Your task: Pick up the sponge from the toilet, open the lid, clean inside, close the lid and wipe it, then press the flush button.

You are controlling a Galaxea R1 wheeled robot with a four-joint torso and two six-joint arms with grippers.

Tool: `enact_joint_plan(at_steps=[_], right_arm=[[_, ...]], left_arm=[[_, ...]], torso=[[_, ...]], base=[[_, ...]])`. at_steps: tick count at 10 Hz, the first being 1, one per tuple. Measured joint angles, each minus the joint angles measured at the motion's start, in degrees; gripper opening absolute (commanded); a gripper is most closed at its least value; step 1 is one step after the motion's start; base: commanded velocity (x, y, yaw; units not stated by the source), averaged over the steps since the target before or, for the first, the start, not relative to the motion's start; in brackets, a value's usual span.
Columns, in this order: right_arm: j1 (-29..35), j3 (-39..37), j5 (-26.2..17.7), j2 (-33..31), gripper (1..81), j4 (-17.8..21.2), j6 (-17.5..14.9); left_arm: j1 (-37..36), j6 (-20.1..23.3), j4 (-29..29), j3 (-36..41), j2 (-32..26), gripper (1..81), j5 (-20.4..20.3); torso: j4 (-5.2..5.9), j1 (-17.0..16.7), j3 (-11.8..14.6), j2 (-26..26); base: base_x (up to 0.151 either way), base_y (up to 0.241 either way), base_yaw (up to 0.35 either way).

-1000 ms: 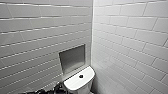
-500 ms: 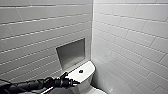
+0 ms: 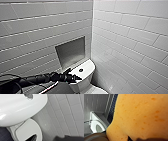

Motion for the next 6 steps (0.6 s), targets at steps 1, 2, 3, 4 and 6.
enact_joint_plan(at_steps=[1, 2, 3, 4, 6], right_arm=[[0.00, 0.00, 0.02, 0.00, 1.0, 0.04, 0.11], [0.13, 0.00, 0.22, 0.00, 1.0, 0.11, 0.18], [0.41, 0.00, 0.28, 0.00, 1.0, 0.15, 0.18], [0.63, 0.00, 0.39, 0.01, 1.0, 0.20, 0.20], [0.77, 0.00, 0.34, 0.00, 1.0, 0.30, 0.20]], left_arm=[[-0.79, -0.88, -0.02, -1.50, 0.61, 81.1, 0.22], [-1.71, -1.13, -0.02, -2.86, 1.16, 81.1, 0.46], [-2.80, -1.95, -0.05, -4.11, 1.99, 81.1, 0.57], [-3.57, -2.10, -0.05, -5.29, 2.88, 81.1, 0.63], [-5.17, -2.29, -0.24, -8.00, 4.39, 81.1, 0.85]], torso=[[0.00, 0.00, -1.00, 0.00], [0.00, 0.02, -2.07, 0.02], [0.00, 0.02, -3.15, 0.05], [0.00, 0.05, -3.93, 0.07], [0.00, 0.07, -4.33, 0.09]], base=[[0.000, 0.000, 0.000], [0.000, 0.000, 0.000], [0.000, 0.000, 0.000], [0.000, 0.000, 0.000], [0.000, 0.000, 0.000]])
